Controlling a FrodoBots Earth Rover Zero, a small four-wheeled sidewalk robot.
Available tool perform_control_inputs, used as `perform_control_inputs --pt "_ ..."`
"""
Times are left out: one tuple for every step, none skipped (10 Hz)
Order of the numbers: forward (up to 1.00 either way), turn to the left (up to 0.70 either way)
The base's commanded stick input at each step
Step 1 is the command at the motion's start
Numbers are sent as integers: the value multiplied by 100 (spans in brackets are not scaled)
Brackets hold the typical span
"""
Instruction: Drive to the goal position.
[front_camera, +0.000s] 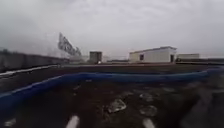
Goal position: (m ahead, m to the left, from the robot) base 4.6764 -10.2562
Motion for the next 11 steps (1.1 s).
perform_control_inputs --pt "62 0" --pt "62 0" --pt "62 0" --pt "62 0" --pt "62 -2" --pt "62 -2" --pt "62 0" --pt "62 -3" --pt "62 -31" --pt "62 -31" --pt "62 -31"
